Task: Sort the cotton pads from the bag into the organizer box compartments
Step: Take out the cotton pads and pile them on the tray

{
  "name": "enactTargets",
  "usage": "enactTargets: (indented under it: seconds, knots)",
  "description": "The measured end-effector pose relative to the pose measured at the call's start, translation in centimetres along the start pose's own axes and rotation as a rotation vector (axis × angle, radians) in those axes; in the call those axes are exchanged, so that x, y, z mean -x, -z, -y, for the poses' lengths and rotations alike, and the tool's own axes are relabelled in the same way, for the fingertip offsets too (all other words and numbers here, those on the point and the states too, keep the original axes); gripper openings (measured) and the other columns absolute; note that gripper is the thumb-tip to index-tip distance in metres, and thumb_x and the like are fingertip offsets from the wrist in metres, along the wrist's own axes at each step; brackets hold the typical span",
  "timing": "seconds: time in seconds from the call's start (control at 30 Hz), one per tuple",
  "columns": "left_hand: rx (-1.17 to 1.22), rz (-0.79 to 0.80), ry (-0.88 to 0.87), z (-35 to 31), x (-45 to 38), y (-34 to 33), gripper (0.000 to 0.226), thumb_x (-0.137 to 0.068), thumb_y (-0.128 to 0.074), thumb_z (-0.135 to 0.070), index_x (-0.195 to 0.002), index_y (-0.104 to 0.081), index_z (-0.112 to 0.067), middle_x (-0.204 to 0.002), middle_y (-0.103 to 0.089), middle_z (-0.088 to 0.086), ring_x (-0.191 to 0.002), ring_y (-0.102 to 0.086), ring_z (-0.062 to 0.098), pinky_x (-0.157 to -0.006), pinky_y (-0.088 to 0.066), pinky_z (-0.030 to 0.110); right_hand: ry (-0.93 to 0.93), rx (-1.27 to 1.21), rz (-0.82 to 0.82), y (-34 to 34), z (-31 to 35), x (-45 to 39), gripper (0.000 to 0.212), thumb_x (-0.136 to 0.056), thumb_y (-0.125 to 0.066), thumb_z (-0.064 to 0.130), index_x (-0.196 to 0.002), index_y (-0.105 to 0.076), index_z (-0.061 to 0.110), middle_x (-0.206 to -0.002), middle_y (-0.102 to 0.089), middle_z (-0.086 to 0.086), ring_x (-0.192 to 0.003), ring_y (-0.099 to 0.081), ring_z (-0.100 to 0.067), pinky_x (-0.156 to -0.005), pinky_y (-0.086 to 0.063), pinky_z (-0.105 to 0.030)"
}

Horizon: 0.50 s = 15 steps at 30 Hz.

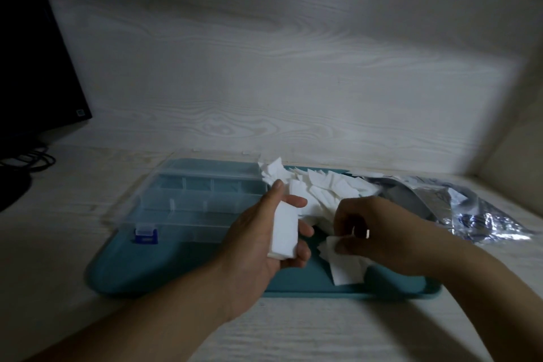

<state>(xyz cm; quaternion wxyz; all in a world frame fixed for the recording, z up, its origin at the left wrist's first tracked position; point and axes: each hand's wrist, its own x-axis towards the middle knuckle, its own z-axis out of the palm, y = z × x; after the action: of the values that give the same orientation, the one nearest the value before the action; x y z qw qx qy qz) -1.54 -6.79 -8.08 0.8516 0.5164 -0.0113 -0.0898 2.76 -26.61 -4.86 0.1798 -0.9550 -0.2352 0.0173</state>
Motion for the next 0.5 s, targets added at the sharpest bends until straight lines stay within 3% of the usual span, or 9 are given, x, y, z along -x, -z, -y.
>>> enactTargets:
  seconds: [0.07, 0.13, 0.2, 0.33, 0.5]
  knots:
    - [0.016, 0.024, 0.004, -0.1, 0.1, 0.0, 0.059, -0.076, -0.056, -0.051, -0.112, -0.065, -0.006, -0.076, -0.063, 0.015, -0.052, -0.054, 0.023, -0.055, -0.043, 0.031, 0.023, -0.171, -0.022, 0.7, 0.0, 0.1, 0.015, -0.082, -0.077, 0.022, -0.078, -0.066, 0.032, -0.072, -0.068, 0.012, -0.059, -0.058, -0.002, -0.058, -0.046, -0.018]
    - [0.028, 0.039, -0.005, 0.0, 0.2, 0.0, 0.057, -0.073, -0.058, -0.047, -0.113, -0.064, -0.006, -0.077, -0.063, 0.016, -0.054, -0.054, 0.023, -0.055, -0.044, 0.031, 0.055, -0.381, -0.067, 1.4, 0.0, 0.3, 0.011, -0.082, -0.076, 0.012, -0.079, -0.071, 0.022, -0.068, -0.069, -0.002, -0.056, -0.059, -0.011, -0.055, -0.047, -0.022]
    - [0.019, 0.035, -0.027, 0.1, 0.2, 0.0, 0.053, -0.075, -0.058, -0.043, -0.112, -0.064, -0.006, -0.077, -0.063, 0.016, -0.055, -0.055, 0.024, -0.055, -0.046, 0.030, 0.086, -0.581, -0.127, 2.0, 0.2, 0.6, 0.003, -0.078, -0.075, 0.011, -0.078, -0.072, 0.014, -0.063, -0.066, -0.009, -0.052, -0.055, -0.017, -0.050, -0.045, -0.022]
    - [-0.006, 0.050, -0.068, 0.5, 0.1, 0.0, 0.047, -0.083, -0.056, -0.042, -0.115, -0.064, -0.007, -0.089, -0.068, 0.018, -0.066, -0.061, 0.026, -0.059, -0.050, 0.034, 0.144, -0.910, -0.213, 1.6, 1.6, 0.7, 0.010, -0.072, -0.069, 0.009, -0.080, -0.071, 0.003, -0.066, -0.061, -0.018, -0.053, -0.050, -0.023, -0.046, -0.042, -0.025]
    - [-0.024, 0.115, -0.054, 0.7, 0.1, 0.0, 0.048, -0.086, -0.052, -0.042, -0.121, -0.065, -0.011, -0.109, -0.073, 0.015, -0.084, -0.069, 0.029, -0.067, -0.060, 0.038, 0.132, -0.948, -0.267, -1.9, 4.3, 0.1, 0.008, -0.071, -0.072, 0.006, -0.076, -0.069, 0.001, -0.065, -0.068, -0.010, -0.053, -0.056, -0.020, -0.047, -0.046, -0.022]
